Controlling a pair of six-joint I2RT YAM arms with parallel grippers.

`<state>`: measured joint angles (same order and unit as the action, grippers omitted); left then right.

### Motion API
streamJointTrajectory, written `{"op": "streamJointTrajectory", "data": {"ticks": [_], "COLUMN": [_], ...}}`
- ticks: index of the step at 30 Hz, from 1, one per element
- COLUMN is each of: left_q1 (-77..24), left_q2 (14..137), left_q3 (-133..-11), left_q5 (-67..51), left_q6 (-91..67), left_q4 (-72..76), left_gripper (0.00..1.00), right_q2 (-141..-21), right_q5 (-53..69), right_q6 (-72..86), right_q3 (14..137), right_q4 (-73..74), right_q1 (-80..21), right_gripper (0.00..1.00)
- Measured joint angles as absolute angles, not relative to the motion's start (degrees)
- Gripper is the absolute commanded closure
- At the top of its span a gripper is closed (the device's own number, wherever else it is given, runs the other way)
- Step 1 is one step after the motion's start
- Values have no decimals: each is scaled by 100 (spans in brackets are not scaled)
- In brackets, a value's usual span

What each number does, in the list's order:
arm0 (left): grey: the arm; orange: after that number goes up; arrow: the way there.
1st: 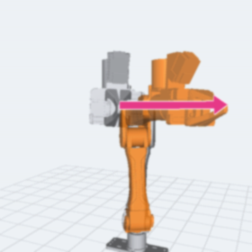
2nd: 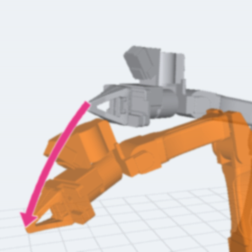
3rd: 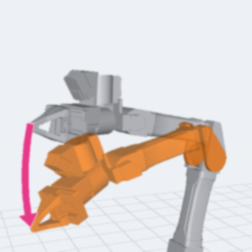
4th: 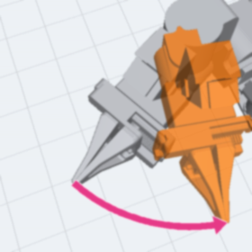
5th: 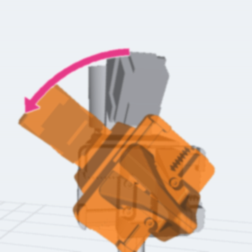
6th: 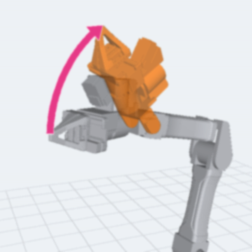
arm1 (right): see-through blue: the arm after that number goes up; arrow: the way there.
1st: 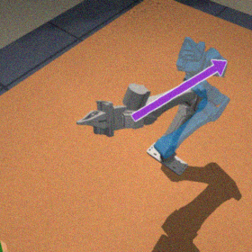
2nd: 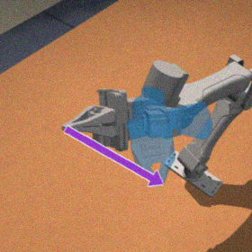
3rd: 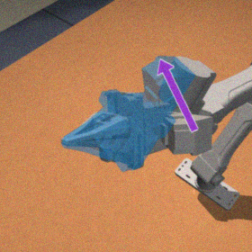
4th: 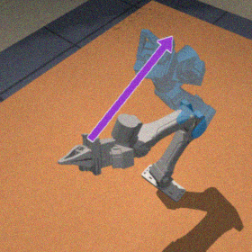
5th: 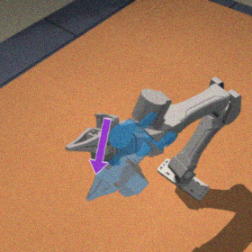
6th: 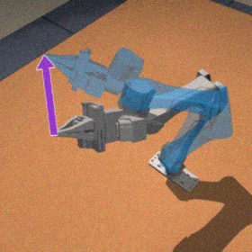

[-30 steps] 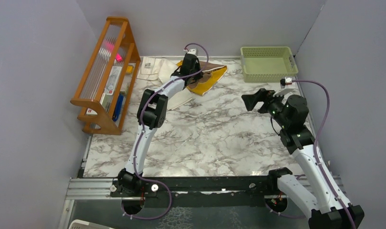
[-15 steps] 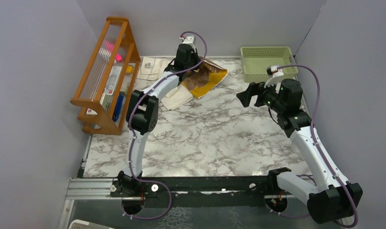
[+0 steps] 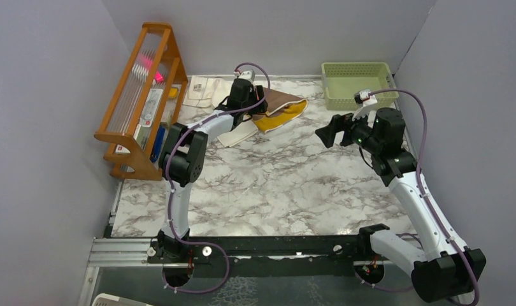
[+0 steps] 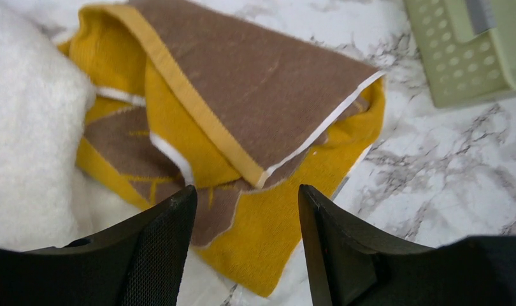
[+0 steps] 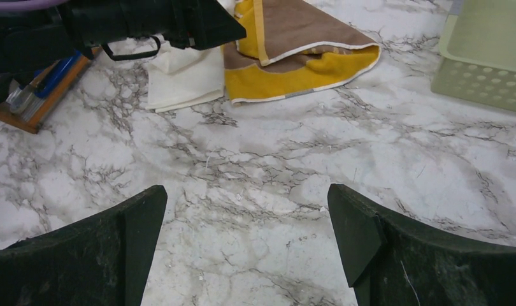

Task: Roll the towels
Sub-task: Pick up the towel at the corner of the board.

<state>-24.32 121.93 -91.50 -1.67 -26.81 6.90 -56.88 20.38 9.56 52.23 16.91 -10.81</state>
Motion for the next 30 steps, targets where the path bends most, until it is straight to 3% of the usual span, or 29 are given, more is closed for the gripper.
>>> {"op": "streamJointTrajectory", "data": {"ticks": [5,14,30], "left_q1": [-2368,-2327,-2644], "left_q2": [12261,12927,13277], "left_q3": [-8952,-9985,-9745], "left_q5": [-169,-513,-545], "left_q6": [-2869,-3221,-3444], "left_q4": [720,904,834], "left_gripper": [38,40,42], "right_q2": [-5655,-5765,-5787], "right_q5": [2191,2329,2397], "right_q6": [923,917,921], "right_q3": [5183,5135,5081], "right_q4": [1627,1625,1581], "right_q1": [-1081,-1081,-1081], "right_gripper": [0,0,0]}}
